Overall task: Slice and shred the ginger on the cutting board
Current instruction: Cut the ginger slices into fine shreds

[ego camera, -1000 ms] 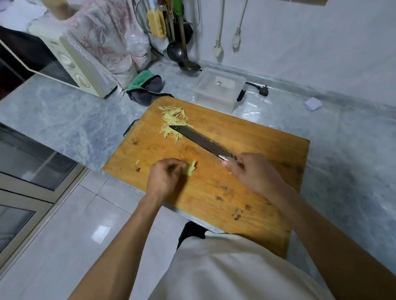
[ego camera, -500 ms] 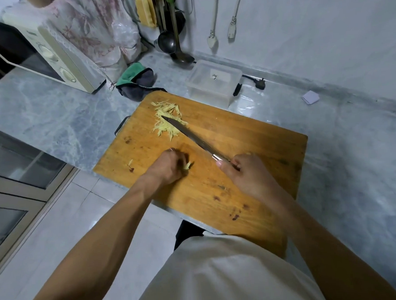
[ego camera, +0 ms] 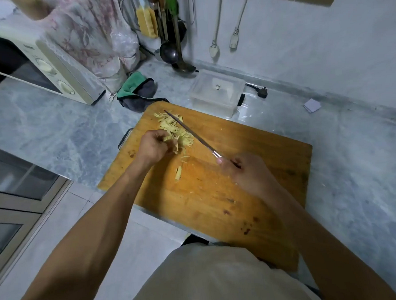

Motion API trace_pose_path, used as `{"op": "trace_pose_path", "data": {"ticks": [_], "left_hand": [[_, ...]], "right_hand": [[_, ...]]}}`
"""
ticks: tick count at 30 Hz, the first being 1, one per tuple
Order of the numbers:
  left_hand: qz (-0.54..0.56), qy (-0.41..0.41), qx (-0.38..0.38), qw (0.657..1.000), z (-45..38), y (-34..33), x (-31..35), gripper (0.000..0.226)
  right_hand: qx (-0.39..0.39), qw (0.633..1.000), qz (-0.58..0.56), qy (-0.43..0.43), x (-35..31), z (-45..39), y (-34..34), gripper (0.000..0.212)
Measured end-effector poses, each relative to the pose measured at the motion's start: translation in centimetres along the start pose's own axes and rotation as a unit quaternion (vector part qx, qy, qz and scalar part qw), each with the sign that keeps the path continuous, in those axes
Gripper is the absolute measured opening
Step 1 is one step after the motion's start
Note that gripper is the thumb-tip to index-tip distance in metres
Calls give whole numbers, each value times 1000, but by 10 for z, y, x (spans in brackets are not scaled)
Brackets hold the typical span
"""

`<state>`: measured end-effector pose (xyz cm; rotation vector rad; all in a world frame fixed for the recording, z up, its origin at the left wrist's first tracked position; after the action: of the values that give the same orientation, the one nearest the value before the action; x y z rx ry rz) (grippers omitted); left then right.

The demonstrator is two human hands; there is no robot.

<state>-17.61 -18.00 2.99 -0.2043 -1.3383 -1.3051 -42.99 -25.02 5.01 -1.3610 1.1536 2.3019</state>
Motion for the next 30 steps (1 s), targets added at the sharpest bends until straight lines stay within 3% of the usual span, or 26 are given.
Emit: {"op": "trace_pose_path", "data": {"ticks": [3, 9, 14, 16, 19, 20, 22, 25, 27, 30], "left_hand": [[28, -9, -26, 999, -8, 9, 7, 11], [58, 14, 6, 998, -23, 27, 1, 24], [-3, -44, 20, 999, -8, 21, -9, 20], [17, -47, 93, 994, 2, 23, -17, 23], [21, -66, 284, 956, 10, 42, -22, 20], [-4, -90, 308, 947, 11, 46, -19, 18], [-89, -179, 231, 952, 10, 47, -8, 18], [-242, -271, -14, 932, 5, 28, 7, 23], [-301, -263, -72, 914, -4, 19, 7, 30], [-337, -203, -106, 913, -19, 21, 3, 51]], "right_hand": [[7, 1000, -6, -2, -11, -6, -1, 58], [13, 1000, -15, -9, -24, -12, 0, 56], [22, 1000, 14, 18, -20, -14, -4, 54], [20, 998, 56, 24, -16, -12, -7, 51], [2, 987, 155, 32, -12, -10, -13, 45], [-7, 981, 190, 37, -12, -9, -15, 42], [-27, 967, 245, 63, -15, -9, -22, 44], [-49, 945, 301, 122, -28, -16, -32, 51], [-66, 935, 316, 146, -35, -21, -39, 53], [-74, 928, 328, 162, -44, -25, -44, 55]]}}
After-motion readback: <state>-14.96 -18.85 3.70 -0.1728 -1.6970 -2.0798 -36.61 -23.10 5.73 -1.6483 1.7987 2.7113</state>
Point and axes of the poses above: each hand's wrist, its own z-axis away from the middle knuckle, its own y-axis out of the back of the hand, x = y × z, the point moved 2 cm from there along -z, towards the middle knuckle, and after that the axes turned 12 degrees about -z, right-handed, at the moved point
